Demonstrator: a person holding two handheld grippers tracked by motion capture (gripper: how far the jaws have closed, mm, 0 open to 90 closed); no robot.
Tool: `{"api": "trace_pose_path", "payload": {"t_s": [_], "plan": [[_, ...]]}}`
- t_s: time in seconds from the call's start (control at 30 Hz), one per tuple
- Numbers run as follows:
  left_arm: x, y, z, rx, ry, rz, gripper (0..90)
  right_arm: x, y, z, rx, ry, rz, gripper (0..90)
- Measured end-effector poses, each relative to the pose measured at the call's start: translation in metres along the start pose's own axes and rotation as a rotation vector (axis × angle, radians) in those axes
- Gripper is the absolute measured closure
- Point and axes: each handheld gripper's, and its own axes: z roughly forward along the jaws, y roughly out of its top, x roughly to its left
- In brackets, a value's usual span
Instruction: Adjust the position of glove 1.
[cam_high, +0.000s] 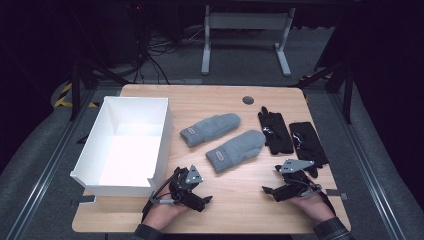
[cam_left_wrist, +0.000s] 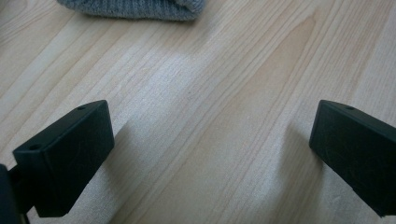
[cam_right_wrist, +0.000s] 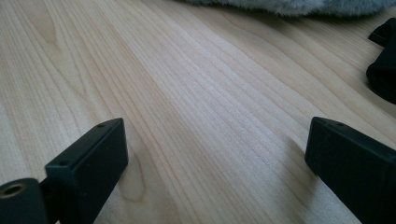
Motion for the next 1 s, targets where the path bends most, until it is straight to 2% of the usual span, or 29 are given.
{"api": "trace_pose_path", "payload": {"t_s": [0.07,0.17,0.23,0.4,0.47,0.5,0.53,0.77,1.0], "plan": [[0.000,0.000,0.000,0.000,0.000,0.000,0.3,0.000,0.001,0.000,0.009,0.000,-0.003,7.0],[0.000,0.000,0.000,0.001,-0.001,0.001,0.3,0.000,0.007,-0.002,0.040,0.008,-0.020,17.5],[0.000,0.000,0.000,0.001,-0.004,0.006,0.2,0.002,0.012,-0.002,0.044,-0.005,-0.040,18.6],[0.001,0.000,0.000,0.001,-0.012,0.014,0.0,0.004,0.018,0.000,0.042,0.014,-0.036,21.5],[0.002,0.000,0.000,-0.001,-0.018,0.020,0.1,0.005,0.022,0.000,0.039,0.026,-0.031,24.8],[0.002,-0.001,0.000,-0.005,-0.022,0.023,0.0,0.006,0.027,-0.002,0.027,0.031,-0.033,29.5],[0.003,-0.001,-0.001,-0.003,-0.022,0.025,0.0,0.006,0.027,-0.002,0.027,0.031,-0.033,29.5],[0.003,-0.003,-0.002,-0.004,-0.023,0.027,0.2,0.001,0.044,-0.010,-0.057,0.061,-0.015,54.0],[0.003,-0.004,-0.003,-0.006,-0.027,0.028,0.2,-0.003,0.061,-0.008,-0.069,0.109,-0.005,79.7]]}}
